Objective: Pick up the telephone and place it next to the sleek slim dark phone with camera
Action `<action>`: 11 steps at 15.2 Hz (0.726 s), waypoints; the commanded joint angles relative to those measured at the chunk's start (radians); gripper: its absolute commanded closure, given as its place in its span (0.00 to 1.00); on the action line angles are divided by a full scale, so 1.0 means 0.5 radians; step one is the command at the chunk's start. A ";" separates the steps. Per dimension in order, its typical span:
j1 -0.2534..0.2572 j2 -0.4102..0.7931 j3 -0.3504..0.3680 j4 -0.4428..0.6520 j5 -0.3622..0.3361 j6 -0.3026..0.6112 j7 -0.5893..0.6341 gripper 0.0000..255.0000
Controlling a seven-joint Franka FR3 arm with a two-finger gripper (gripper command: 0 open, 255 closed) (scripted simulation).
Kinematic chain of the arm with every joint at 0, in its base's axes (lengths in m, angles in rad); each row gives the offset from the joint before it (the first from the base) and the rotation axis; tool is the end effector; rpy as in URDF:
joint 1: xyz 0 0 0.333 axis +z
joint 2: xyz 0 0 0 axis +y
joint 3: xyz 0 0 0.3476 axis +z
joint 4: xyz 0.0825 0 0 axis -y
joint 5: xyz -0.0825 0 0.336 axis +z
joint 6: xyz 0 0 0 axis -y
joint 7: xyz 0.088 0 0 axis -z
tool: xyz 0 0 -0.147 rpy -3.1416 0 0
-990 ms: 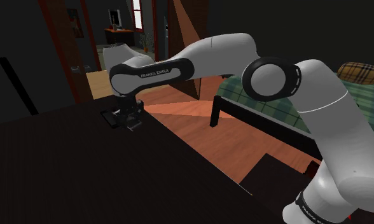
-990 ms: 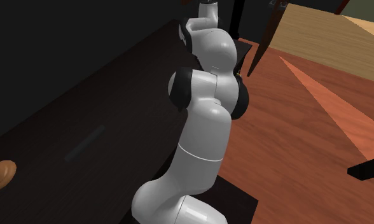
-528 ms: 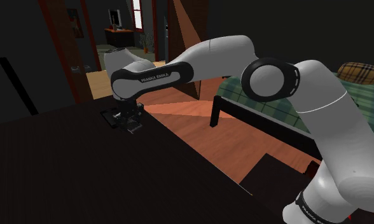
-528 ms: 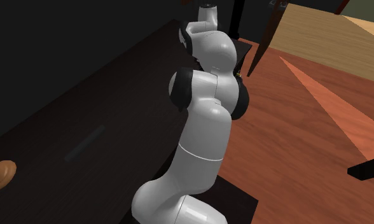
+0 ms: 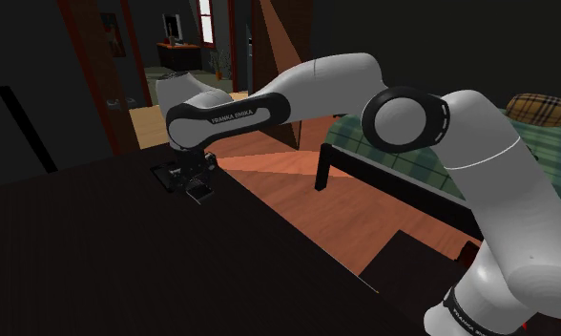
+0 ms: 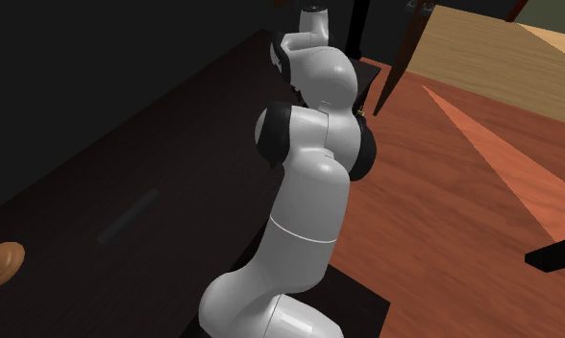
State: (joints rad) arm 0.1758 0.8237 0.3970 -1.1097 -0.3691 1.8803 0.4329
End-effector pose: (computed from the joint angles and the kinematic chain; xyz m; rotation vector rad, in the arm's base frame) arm 0.6822 0.2827 0.3397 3.0785 0.2084 0.0476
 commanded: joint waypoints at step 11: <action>0.033 -0.045 0.015 0.182 0.024 -0.219 -0.029 0.00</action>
State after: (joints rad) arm 0.1920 0.8010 0.4043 -1.0191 -0.3572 1.7713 0.4185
